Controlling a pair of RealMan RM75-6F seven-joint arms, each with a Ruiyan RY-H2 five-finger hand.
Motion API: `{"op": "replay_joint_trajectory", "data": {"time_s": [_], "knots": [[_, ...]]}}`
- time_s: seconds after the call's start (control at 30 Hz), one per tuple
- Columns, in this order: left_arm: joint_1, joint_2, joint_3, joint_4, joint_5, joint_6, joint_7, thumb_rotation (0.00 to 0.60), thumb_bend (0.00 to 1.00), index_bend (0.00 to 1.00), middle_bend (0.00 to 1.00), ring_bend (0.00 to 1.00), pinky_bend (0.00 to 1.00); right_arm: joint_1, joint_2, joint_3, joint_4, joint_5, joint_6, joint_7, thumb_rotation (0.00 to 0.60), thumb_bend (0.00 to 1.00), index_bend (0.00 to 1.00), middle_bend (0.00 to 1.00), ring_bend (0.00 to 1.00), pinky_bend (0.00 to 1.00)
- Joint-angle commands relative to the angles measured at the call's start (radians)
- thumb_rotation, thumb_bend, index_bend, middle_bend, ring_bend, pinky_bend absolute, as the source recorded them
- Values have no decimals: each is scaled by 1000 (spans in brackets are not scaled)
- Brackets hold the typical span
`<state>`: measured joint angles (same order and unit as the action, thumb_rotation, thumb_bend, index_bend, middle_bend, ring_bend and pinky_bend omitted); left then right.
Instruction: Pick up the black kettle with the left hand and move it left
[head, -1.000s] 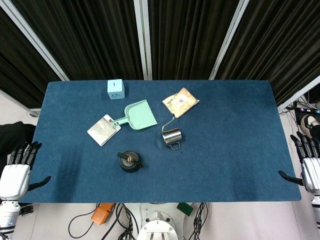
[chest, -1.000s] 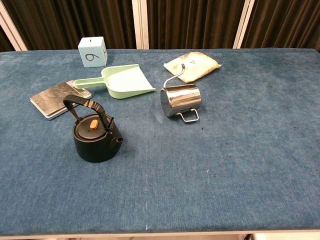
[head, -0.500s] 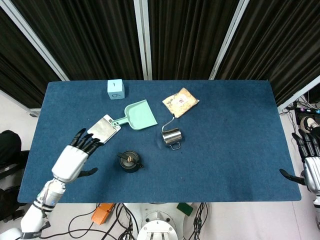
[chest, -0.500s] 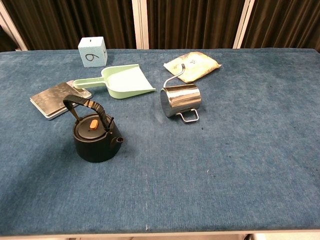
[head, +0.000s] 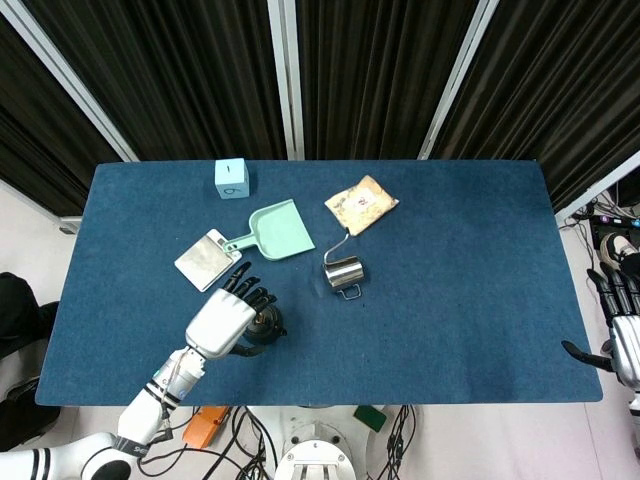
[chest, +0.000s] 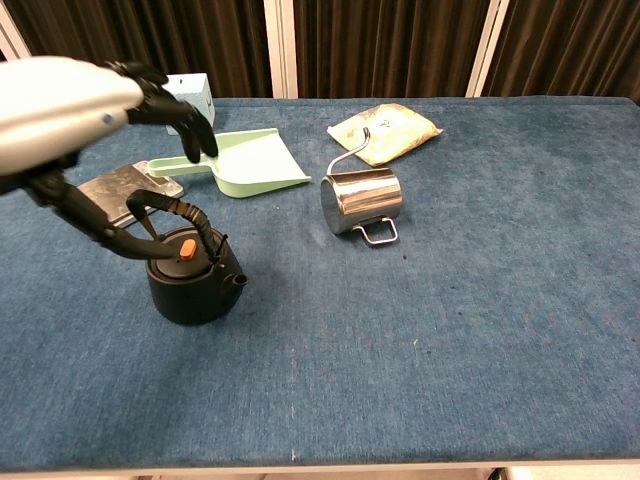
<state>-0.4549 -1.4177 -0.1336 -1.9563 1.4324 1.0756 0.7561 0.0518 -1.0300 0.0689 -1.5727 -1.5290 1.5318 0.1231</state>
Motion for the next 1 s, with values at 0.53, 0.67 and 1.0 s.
{"op": "replay_joint_trajectory", "data": {"time_s": [0.53,0.67,1.0], "knots": [[-62,-149,29,55,-191,83,235,420,81,461,498,360,0,11,0,0,3,-1,-21,7,600,81,0,19,0,0],[-71,-160,35,72,-201,91,237,413,81,518,548,403,0,11,-2,0,4,-1,-20,6,600,81,0,19,0,0],[-90,-173,51,99,-217,101,223,409,81,559,593,444,0,10,-3,-1,0,-1,-18,0,600,81,0,19,0,0]]}}
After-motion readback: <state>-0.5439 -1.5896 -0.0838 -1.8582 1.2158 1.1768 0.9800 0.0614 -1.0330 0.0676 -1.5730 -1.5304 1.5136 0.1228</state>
